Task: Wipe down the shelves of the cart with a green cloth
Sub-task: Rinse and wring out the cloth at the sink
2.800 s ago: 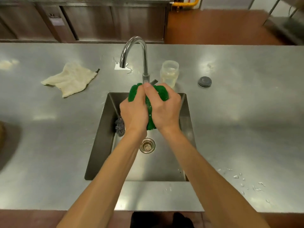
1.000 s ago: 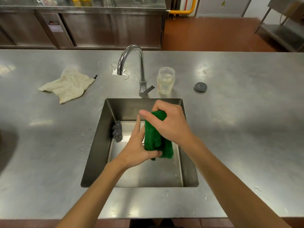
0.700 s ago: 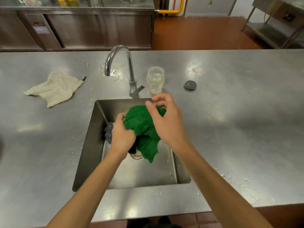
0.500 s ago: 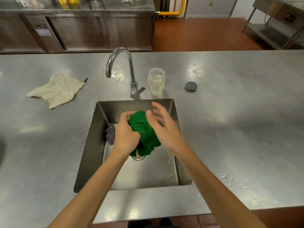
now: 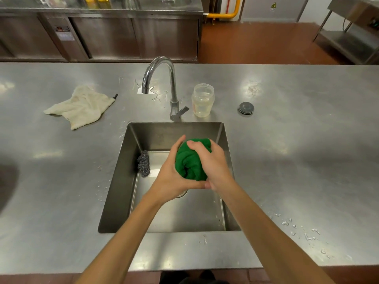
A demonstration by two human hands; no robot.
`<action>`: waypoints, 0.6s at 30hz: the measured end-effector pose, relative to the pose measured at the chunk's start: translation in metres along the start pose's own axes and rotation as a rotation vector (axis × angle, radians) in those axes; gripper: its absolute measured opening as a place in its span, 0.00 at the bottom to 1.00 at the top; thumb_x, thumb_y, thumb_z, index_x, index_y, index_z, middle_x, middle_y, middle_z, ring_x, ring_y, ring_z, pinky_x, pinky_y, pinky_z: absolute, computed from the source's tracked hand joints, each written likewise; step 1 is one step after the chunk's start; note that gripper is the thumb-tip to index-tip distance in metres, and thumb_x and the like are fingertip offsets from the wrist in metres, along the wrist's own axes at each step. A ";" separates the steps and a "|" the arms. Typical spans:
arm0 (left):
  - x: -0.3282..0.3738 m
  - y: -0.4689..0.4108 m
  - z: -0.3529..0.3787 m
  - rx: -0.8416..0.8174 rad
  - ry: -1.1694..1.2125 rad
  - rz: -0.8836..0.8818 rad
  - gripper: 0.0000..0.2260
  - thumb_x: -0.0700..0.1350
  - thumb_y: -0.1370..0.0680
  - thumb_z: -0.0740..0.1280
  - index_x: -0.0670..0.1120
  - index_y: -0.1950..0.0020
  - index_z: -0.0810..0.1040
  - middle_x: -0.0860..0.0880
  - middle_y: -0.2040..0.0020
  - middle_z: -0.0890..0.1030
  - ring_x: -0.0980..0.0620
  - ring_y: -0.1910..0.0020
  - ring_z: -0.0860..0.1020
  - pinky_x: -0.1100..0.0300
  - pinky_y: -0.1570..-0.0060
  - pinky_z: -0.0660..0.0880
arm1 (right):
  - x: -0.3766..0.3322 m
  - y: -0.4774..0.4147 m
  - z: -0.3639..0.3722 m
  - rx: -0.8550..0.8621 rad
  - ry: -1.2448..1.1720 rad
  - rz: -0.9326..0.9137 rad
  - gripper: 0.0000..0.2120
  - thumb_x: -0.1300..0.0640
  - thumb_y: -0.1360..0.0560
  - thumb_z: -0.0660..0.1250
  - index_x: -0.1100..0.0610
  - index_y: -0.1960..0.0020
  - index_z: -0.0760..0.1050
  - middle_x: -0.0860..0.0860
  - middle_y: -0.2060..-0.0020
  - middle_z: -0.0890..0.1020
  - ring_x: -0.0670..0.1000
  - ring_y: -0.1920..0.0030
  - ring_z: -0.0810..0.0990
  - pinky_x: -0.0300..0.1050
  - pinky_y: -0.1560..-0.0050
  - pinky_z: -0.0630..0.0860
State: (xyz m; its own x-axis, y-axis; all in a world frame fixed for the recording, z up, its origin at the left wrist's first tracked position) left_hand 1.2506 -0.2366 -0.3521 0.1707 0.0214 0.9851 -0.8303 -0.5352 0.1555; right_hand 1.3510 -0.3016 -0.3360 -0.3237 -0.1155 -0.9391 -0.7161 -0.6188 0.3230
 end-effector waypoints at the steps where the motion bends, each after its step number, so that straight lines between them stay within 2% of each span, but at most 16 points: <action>1: 0.000 -0.003 -0.003 -0.007 -0.039 0.020 0.58 0.35 0.43 0.84 0.59 0.22 0.55 0.56 0.34 0.76 0.58 0.35 0.76 0.58 0.38 0.75 | 0.001 0.002 0.001 -0.019 -0.088 0.044 0.08 0.53 0.30 0.73 0.55 0.53 0.81 0.55 0.57 0.85 0.54 0.54 0.85 0.56 0.52 0.83; 4: -0.003 -0.009 -0.011 -0.063 -0.137 0.047 0.58 0.37 0.42 0.83 0.61 0.22 0.54 0.54 0.34 0.76 0.52 0.36 0.78 0.49 0.39 0.77 | 0.001 0.005 0.001 -0.098 -0.197 0.099 0.10 0.56 0.26 0.72 0.59 0.46 0.80 0.58 0.51 0.85 0.55 0.49 0.84 0.52 0.51 0.82; 6: -0.009 -0.011 -0.013 -0.049 -0.174 0.009 0.56 0.36 0.40 0.81 0.61 0.22 0.53 0.51 0.36 0.78 0.51 0.41 0.80 0.49 0.43 0.79 | -0.002 0.006 -0.003 -0.140 -0.029 0.059 0.11 0.53 0.24 0.70 0.57 0.45 0.79 0.54 0.50 0.84 0.52 0.48 0.83 0.46 0.50 0.80; 7: -0.012 -0.012 -0.014 -0.022 -0.196 -0.014 0.55 0.38 0.40 0.80 0.60 0.22 0.53 0.50 0.38 0.78 0.52 0.43 0.81 0.50 0.44 0.80 | -0.006 0.004 -0.007 -0.144 0.147 -0.019 0.10 0.51 0.22 0.67 0.55 0.45 0.78 0.52 0.50 0.83 0.50 0.47 0.82 0.43 0.50 0.79; 9: -0.016 -0.015 -0.018 0.036 -0.214 -0.034 0.53 0.43 0.42 0.80 0.55 0.23 0.55 0.51 0.41 0.79 0.54 0.44 0.81 0.53 0.42 0.79 | -0.019 0.000 -0.019 -0.114 0.581 -0.324 0.13 0.51 0.18 0.58 0.52 0.38 0.76 0.49 0.44 0.81 0.47 0.42 0.78 0.45 0.41 0.75; 11: -0.018 -0.019 -0.024 0.080 -0.200 -0.055 0.47 0.41 0.41 0.80 0.51 0.26 0.61 0.53 0.43 0.80 0.56 0.45 0.80 0.61 0.45 0.78 | -0.031 0.001 -0.028 -0.168 0.849 -0.673 0.22 0.61 0.21 0.54 0.54 0.28 0.68 0.50 0.31 0.72 0.48 0.31 0.69 0.51 0.30 0.67; 13: -0.011 -0.022 -0.028 0.104 -0.173 -0.077 0.41 0.37 0.40 0.78 0.50 0.30 0.66 0.54 0.46 0.80 0.57 0.46 0.80 0.69 0.52 0.76 | -0.034 0.008 -0.030 -0.306 1.127 -0.950 0.36 0.69 0.30 0.58 0.55 0.23 0.58 0.53 0.23 0.60 0.54 0.23 0.57 0.58 0.26 0.59; 15: 0.001 -0.022 -0.027 0.052 -0.130 -0.064 0.37 0.37 0.40 0.75 0.47 0.33 0.67 0.53 0.50 0.81 0.57 0.50 0.81 0.68 0.56 0.75 | -0.031 0.013 -0.023 -0.393 1.450 -1.096 0.48 0.73 0.35 0.63 0.53 0.21 0.48 0.55 0.21 0.48 0.59 0.21 0.46 0.65 0.26 0.56; 17: 0.014 -0.023 -0.018 -0.069 -0.115 -0.031 0.30 0.32 0.37 0.72 0.42 0.36 0.69 0.52 0.57 0.80 0.58 0.59 0.80 0.64 0.60 0.75 | -0.026 0.011 -0.013 -0.446 1.579 -1.181 0.54 0.75 0.36 0.66 0.52 0.20 0.42 0.56 0.21 0.42 0.60 0.21 0.43 0.66 0.28 0.58; 18: 0.019 -0.023 -0.013 -0.123 -0.123 -0.016 0.26 0.30 0.35 0.71 0.41 0.38 0.70 0.50 0.59 0.79 0.57 0.61 0.79 0.63 0.61 0.75 | -0.023 0.007 -0.009 -0.462 1.585 -1.217 0.54 0.75 0.36 0.68 0.53 0.21 0.41 0.56 0.21 0.42 0.61 0.22 0.48 0.65 0.30 0.62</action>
State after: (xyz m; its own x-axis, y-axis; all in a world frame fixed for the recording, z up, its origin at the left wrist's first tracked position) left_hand 1.2658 -0.2129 -0.3359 0.2417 -0.0783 0.9672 -0.8845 -0.4276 0.1864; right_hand 1.3590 -0.3102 -0.3132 0.9877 0.1470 0.0538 0.1554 -0.9619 -0.2248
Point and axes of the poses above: each hand's wrist, its own y-axis away from the middle knuckle, its own z-axis out of the palm, x = y × z, the point moved 4 cm from there along -y, towards the middle knuckle
